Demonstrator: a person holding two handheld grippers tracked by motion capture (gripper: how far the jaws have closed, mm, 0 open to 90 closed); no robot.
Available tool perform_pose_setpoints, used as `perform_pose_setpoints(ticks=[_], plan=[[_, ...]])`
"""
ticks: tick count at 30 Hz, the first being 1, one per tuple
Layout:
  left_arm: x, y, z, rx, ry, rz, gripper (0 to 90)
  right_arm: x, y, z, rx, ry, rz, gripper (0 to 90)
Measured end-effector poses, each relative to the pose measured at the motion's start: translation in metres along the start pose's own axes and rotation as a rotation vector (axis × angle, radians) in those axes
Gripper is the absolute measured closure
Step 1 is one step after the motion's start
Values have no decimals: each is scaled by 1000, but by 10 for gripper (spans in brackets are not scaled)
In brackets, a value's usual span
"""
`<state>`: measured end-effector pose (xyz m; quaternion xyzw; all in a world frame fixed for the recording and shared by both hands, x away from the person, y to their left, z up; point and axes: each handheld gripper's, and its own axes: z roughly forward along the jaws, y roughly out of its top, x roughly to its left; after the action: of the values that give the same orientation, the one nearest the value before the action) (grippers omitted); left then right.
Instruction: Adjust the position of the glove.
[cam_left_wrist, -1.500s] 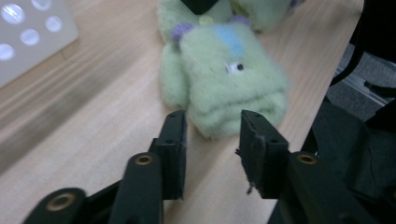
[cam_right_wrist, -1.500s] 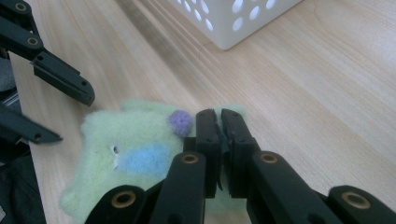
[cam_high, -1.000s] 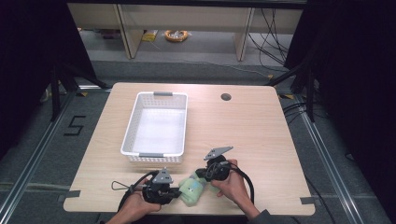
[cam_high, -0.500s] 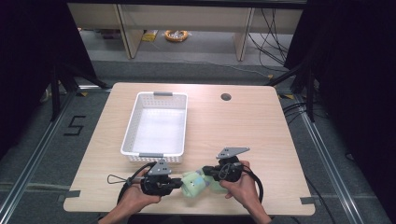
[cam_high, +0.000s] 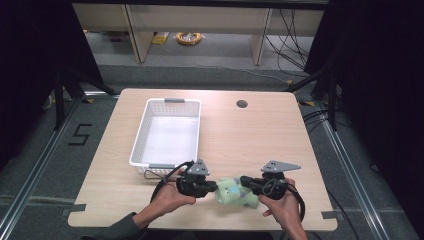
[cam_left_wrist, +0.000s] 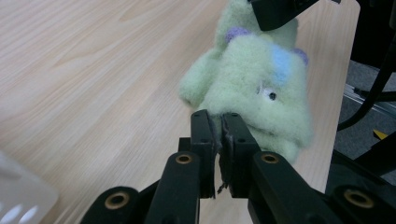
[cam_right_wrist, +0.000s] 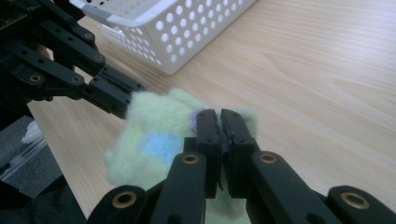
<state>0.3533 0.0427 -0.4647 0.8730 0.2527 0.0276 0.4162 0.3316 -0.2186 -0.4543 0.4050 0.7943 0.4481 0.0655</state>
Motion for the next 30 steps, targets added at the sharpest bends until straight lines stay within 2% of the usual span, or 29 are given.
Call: perform_pose_setpoints(ticks=[1,2,4,5,6,8,10,11,12,13,14,17,18,19,20,21,22,23,25,26,27,30], plan=[[0,2,3,4,-9,0,840,2,-2,-3,1,2,55,869],[0,4,6,11,-9,8,840,0,-3,-5,-7,-9,38,869],[-1,6,9,13,-10,6,840,-1,-5,-7,-5,-13,51,868],[0,8,11,16,-17,11,840,-5,-8,-9,-14,-34,36,868],[1,11,15,27,-23,19,840,-4,-11,-10,-21,-21,68,868],[2,14,19,37,-24,21,839,-8,-14,-12,-23,-29,64,869],[3,15,21,39,-26,18,839,-7,-18,-12,-20,-23,111,868],[4,17,23,41,-26,17,839,-7,-18,-12,-20,-23,111,868],[4,18,25,47,-23,20,838,-11,-20,-11,-33,-27,64,868],[4,18,27,50,-27,17,838,-9,-22,-13,-22,-35,102,869],[4,19,31,50,-30,13,838,-9,-25,-12,-13,-33,116,869],[4,19,33,48,-29,16,836,-11,-28,-11,-22,-35,113,868],[4,20,34,45,-32,15,836,-13,-28,-12,-12,-39,95,868],[5,20,34,46,-27,20,836,-11,-29,-12,-12,-33,124,868],[5,21,35,42,-35,20,834,-13,-30,-13,-12,-29,114,867],[5,20,37,46,-33,15,831,-16,-32,-14,-5,-50,102,866],[6,20,38,48,-32,20,830,-17,-34,-13,-5,-34,116,865],[6,20,40,51,-29,15,829,-15,-36,-13,6,-38,148,864],[7,20,41,49,-29,12,827,-16,-37,-12,12,-31,154,862],[8,20,42,53,-24,12,824,-19,-39,-12,14,-52,121,860],[10,19,44,55,-32,2,821,-21,-41,-11,14,-38,146,854],[11,17,44,55,-33,-9,809,-21,-42,-11,31,-41,172,847]])
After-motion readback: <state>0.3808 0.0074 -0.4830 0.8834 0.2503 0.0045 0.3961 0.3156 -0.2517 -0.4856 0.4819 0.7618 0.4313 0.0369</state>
